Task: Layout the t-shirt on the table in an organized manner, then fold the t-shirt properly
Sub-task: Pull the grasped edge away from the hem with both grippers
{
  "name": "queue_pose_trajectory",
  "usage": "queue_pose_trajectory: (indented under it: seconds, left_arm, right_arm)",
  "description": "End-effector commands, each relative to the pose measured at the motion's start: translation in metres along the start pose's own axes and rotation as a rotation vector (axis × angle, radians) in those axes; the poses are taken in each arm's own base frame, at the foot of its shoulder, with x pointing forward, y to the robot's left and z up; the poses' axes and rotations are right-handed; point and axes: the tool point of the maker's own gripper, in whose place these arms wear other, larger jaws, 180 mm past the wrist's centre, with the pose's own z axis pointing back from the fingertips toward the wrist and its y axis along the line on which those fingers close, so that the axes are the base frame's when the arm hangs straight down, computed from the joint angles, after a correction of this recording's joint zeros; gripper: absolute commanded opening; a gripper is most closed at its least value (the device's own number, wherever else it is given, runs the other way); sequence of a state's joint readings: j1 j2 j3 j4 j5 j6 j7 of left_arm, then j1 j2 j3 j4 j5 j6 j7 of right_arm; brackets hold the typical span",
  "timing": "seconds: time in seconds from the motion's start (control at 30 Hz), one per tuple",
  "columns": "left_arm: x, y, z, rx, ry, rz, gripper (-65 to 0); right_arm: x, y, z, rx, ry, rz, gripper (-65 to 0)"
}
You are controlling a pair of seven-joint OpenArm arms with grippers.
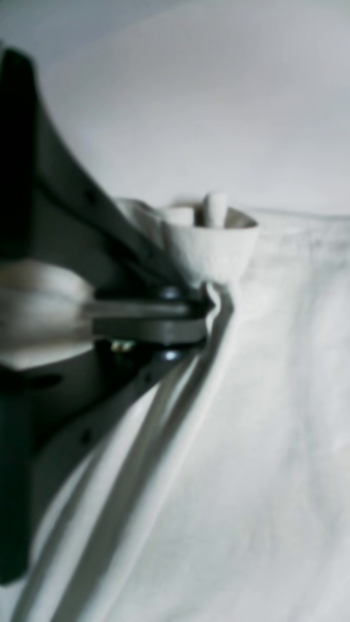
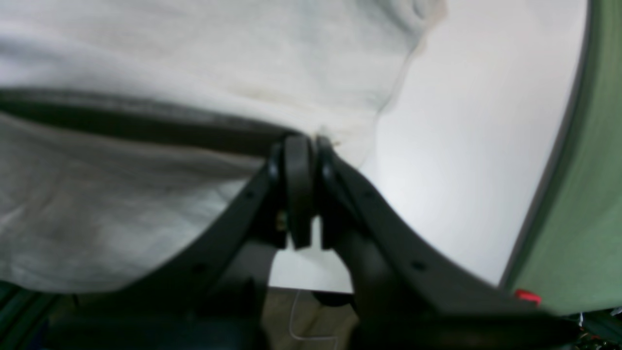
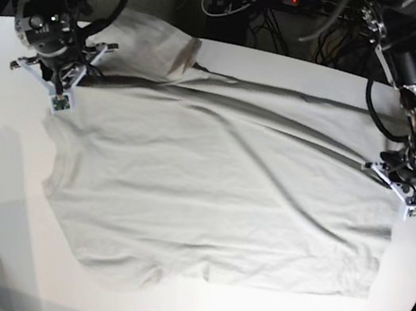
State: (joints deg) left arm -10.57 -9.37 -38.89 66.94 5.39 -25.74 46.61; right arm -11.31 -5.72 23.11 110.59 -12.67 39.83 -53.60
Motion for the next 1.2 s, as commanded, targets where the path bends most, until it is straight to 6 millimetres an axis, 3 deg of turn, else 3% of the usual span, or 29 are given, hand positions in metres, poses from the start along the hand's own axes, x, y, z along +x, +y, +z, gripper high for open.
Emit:
queue_pose_trajectory:
  seconds: [0.0,0.4,0.77,1.03,1.17]
  left_arm:
    - [-0.016,-0.003,-0.003,0.002,0.081,-0.01,-60.2]
    - [0.024,-0.005,0.007,0.011,-0.004,-0.009,-60.2]
    - [0.036,0.011,0.043,0.092,-0.013,-0.051,-60.1]
    - [0.009,0.03,0.078,0.189,0.027,-0.118,-58.6]
    - [-0.013,0.037,0.083,0.209,0.062,-0.144,-43.5]
  right_arm:
    - [0.012,-0.005,0.003,-0.013,-0.039,0.003,-65.0]
    - [0.006,0.0,-0.004,0.01,-0.02,-0.005,-65.0]
    - [0.017,0.023,-0.005,0.062,-0.04,0.047,-65.0]
    - [0.02,0.022,-0.005,0.06,-0.046,0.045,-65.0]
    - [0.021,0.022,-0.005,0.06,-0.049,0.044,-65.0]
